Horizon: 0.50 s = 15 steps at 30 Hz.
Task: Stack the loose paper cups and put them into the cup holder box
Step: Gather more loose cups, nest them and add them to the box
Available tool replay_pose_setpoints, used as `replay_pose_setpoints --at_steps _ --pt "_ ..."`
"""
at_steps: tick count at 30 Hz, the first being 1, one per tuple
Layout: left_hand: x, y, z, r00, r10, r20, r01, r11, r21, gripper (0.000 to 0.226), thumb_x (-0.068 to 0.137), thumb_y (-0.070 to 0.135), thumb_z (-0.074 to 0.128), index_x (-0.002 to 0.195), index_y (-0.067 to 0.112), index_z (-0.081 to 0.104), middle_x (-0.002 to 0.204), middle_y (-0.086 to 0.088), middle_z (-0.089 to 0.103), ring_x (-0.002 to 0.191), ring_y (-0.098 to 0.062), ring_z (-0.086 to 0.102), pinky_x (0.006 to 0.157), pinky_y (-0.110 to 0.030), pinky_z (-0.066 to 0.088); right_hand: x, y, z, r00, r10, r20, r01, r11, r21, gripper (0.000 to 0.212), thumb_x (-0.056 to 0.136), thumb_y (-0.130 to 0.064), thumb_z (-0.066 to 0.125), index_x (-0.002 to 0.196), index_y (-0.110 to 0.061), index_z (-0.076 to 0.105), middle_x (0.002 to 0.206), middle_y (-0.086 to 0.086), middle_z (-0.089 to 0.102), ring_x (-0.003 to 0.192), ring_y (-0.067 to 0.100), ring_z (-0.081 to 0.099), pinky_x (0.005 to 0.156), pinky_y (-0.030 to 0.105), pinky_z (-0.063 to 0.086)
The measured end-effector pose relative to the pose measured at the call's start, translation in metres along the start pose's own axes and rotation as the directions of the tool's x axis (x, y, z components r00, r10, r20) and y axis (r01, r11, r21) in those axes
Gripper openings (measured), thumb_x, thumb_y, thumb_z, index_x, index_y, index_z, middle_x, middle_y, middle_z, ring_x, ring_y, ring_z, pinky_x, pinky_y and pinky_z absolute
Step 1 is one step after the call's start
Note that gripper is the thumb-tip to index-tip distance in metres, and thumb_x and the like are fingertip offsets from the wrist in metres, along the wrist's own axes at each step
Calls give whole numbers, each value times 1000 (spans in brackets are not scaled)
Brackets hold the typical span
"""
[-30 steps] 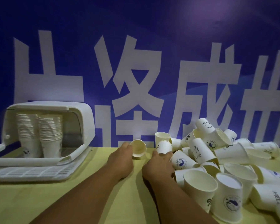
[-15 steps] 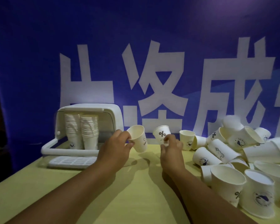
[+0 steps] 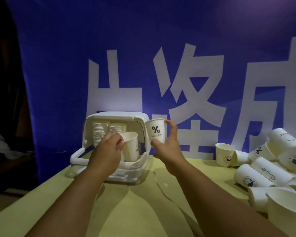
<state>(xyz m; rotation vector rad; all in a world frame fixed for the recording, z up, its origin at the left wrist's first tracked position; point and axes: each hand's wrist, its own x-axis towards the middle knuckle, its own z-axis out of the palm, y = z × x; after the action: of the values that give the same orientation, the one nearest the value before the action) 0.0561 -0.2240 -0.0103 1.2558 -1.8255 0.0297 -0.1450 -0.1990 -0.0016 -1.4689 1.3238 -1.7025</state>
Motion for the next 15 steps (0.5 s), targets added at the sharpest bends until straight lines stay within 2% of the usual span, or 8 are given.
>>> replay_pose_setpoints --at_steps 3,7,11,15 --pt "1 -9 0 991 -37 129 35 999 18 15 104 32 51 91 32 57 101 12 51 87 -10 53 71 -31 46 2 4 12 999 -29 18 29 1000 0 100 84 -12 75 132 -69 9 116 0 49 92 23 63 73 39 62" --pt "-2 -15 3 964 -42 263 35 999 31 14 102 29 56 89 34 60 104 14 53 90 -8 55 82 -33 52 1 15 19 993 -87 84 101 979 -178 99 83 -21 76 135 -69 7 122 -1 44 98 21 58 76 35 60" --pt "-2 -16 3 958 -33 285 24 999 36 12 100 26 59 90 33 63 103 11 52 89 -9 55 83 -31 52 -2 17 18 986 -150 76 166 933 -320 87 79 -23 79 133 -54 19 122 1 45 102 20 55 64 17 54" --pt "-3 -16 3 952 -13 304 17 1000 -11 15 100 28 58 88 32 66 103 9 50 90 -10 55 82 -31 50 -8 12 26 965 -260 2 248 915 -318 58 85 -29 75 125 -41 35 121 -8 53 105 14 57 75 19 54"
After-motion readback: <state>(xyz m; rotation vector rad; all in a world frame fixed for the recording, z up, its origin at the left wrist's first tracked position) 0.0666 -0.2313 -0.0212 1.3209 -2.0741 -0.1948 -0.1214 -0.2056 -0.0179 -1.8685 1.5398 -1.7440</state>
